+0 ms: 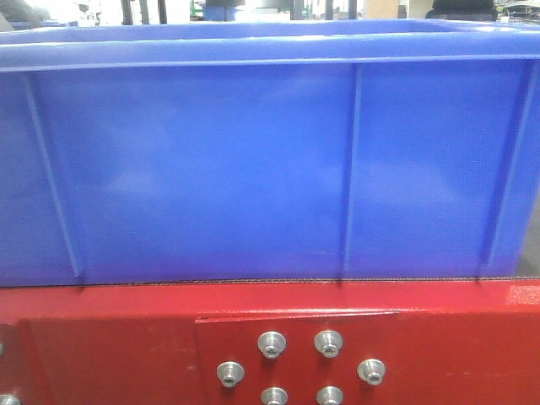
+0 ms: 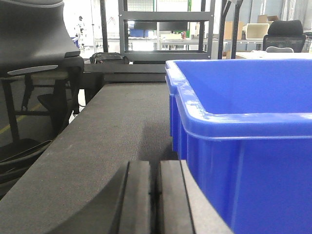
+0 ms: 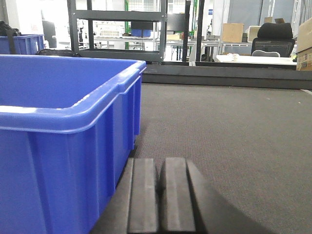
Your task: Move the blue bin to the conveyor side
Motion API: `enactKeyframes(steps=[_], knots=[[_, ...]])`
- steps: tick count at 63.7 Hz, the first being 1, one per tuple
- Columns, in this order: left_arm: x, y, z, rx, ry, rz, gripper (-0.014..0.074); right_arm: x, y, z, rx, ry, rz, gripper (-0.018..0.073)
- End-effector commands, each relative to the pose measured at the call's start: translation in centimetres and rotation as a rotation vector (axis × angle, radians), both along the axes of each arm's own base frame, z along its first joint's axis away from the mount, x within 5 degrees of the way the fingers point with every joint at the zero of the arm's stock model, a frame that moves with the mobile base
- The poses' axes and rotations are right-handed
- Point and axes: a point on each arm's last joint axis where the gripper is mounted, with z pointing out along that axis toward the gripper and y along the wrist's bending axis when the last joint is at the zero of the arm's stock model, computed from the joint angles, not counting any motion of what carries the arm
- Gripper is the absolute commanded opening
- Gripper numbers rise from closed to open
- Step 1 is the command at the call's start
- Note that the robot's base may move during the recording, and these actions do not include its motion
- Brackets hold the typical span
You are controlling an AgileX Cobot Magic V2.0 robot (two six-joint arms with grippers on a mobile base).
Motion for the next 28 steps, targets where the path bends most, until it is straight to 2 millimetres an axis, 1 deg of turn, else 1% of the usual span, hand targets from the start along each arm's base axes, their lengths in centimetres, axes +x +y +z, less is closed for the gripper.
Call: enactKeyframes(steps=[1,28], knots=[[-0.05,0.0,0.16,-0.004,-0.016,0.0,0.0004,-0.08,-0.07,0.22,-0.004,-0.027,-0.01,-0.0088],[-0.05,0.0,0.16,-0.004,-0.016,0.0,0.0004,-0.08,-0.07,0.22,-0.004,-0.027,-0.01,-0.0088]])
